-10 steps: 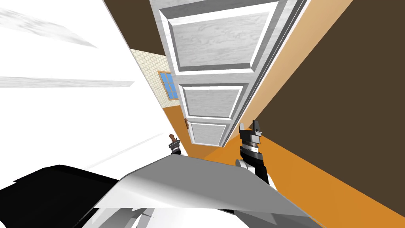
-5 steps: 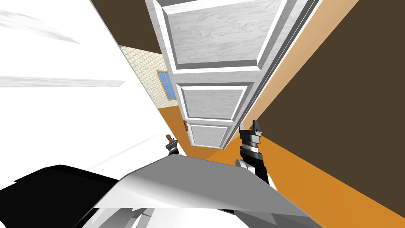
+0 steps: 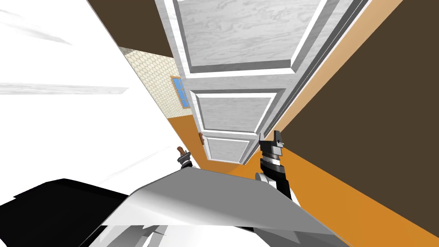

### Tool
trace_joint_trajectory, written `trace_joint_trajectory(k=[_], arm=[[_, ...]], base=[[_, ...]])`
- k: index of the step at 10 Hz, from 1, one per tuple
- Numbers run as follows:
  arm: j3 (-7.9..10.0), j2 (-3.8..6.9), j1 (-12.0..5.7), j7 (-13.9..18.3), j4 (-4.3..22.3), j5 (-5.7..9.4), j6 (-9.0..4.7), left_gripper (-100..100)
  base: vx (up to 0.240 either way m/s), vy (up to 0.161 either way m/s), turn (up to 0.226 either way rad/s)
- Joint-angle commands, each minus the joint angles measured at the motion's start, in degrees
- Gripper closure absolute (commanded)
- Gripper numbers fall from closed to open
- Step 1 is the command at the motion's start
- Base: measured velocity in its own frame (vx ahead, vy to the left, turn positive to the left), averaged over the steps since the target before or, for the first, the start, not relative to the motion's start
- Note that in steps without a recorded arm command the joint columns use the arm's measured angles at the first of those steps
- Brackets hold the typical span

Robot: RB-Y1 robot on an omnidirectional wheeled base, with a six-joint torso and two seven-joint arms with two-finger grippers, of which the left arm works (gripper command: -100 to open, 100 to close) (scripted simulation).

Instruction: Push the door open

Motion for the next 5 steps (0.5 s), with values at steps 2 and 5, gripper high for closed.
trace_joint_trajectory(k=[2, 5], arm=[[2.33, 0.39, 0.44, -0.06, 0.02, 0.79, -0.29, 100], [4.16, 0.15, 0.35, 0.07, 0.18, 1.39, -0.15, 100]], base=[[0.098, 0.024, 0.035], [0.125, 0.023, 0.060]])
